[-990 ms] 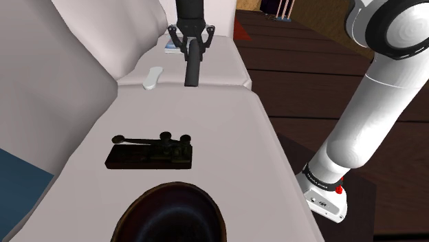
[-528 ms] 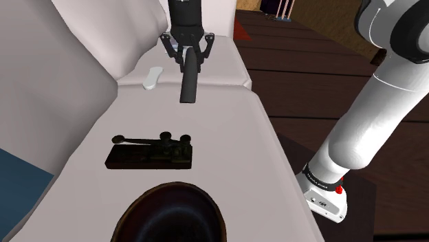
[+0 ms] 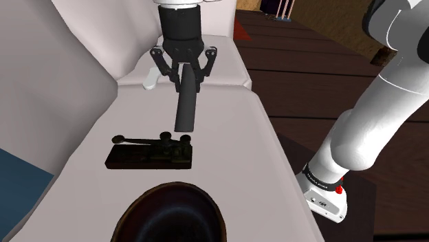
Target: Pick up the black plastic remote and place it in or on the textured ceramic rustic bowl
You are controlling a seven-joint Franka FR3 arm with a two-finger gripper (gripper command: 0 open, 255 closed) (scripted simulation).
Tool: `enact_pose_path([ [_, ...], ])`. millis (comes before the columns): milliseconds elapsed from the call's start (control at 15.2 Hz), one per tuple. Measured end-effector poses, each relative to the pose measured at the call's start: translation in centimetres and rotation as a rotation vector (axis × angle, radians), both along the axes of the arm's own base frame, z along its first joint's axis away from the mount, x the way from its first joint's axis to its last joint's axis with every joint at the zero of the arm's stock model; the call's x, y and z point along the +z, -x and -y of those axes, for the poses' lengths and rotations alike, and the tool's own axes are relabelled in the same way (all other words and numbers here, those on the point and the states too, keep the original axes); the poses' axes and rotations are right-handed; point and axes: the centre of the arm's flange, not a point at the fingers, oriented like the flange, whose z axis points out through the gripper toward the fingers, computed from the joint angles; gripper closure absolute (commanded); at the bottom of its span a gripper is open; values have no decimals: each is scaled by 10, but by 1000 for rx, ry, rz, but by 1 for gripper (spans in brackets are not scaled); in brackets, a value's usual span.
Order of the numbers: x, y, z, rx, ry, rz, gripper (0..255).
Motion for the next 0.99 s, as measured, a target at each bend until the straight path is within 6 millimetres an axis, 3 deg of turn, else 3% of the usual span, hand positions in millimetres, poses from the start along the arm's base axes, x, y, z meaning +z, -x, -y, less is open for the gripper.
enact_pose_path([
  [990,-6,126,-150,1,0,0,255],
])
